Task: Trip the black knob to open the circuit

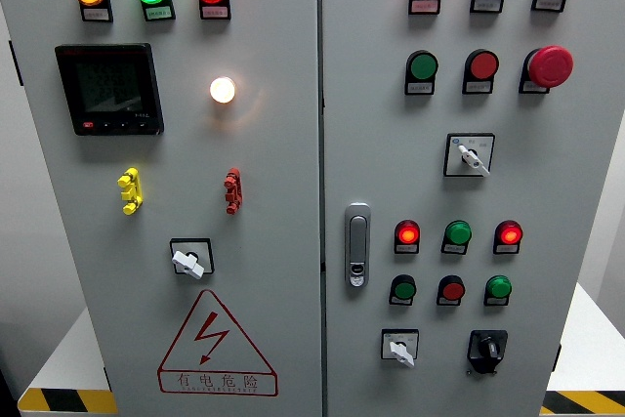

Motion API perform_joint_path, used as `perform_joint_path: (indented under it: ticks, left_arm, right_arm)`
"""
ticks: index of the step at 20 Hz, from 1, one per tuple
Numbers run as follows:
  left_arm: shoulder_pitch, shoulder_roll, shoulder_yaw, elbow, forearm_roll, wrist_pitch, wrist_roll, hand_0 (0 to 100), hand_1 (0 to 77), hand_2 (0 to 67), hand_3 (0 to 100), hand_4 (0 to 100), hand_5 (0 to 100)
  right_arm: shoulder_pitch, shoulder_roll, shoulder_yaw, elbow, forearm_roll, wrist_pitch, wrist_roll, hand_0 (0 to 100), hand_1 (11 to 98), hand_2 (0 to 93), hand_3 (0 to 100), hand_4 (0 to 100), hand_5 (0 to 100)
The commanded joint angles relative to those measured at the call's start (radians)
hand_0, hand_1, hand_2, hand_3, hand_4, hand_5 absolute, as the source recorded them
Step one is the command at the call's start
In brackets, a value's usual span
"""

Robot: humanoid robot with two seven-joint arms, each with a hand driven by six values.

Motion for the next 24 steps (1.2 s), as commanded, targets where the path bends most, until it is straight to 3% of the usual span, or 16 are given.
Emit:
perform_joint_path:
  ticks: [1, 5, 8, 10, 15, 19, 24]
  left_arm:
    - [0.0, 0.0, 0.0, 0.0, 0.0, 0.0, 0.0, 0, 0.0, 19.5, 26, 10, 9]
    - [0.0, 0.0, 0.0, 0.0, 0.0, 0.0, 0.0, 0, 0.0, 19.5, 26, 10, 9]
    - [0.0, 0.0, 0.0, 0.0, 0.0, 0.0, 0.0, 0, 0.0, 19.5, 26, 10, 9]
    - [0.0, 0.0, 0.0, 0.0, 0.0, 0.0, 0.0, 0, 0.0, 19.5, 26, 10, 9]
    - [0.0, 0.0, 0.0, 0.0, 0.0, 0.0, 0.0, 0, 0.0, 19.5, 26, 10, 9]
    - [0.0, 0.0, 0.0, 0.0, 0.0, 0.0, 0.0, 0, 0.0, 19.4, 26, 10, 9]
    - [0.0, 0.0, 0.0, 0.0, 0.0, 0.0, 0.0, 0, 0.0, 19.5, 26, 10, 9]
  right_arm:
    - [0.001, 0.0001, 0.059, 0.106, -0.122, 0.005, 0.001, 61, 44.0, 0.0, 18, 5, 18]
    - [-0.007, 0.0001, 0.119, 0.325, -0.149, 0.025, 0.004, 61, 45.0, 0.0, 19, 8, 22]
    - [-0.038, 0.0016, 0.128, 0.523, -0.146, 0.056, 0.045, 60, 46.7, 0.0, 23, 13, 29]
    - [-0.06, 0.0001, 0.127, 0.644, -0.144, 0.07, 0.049, 59, 48.6, 0.0, 26, 17, 33]
    - [-0.094, 0.0001, 0.088, 0.905, -0.129, 0.068, 0.069, 59, 53.3, 0.0, 34, 29, 42]
    - [-0.104, 0.0001, 0.071, 1.108, -0.04, 0.061, 0.062, 61, 56.8, 0.0, 40, 38, 48]
    - [-0.107, 0.0001, 0.071, 1.295, -0.034, 0.05, 0.059, 67, 59.2, 0.0, 47, 50, 56]
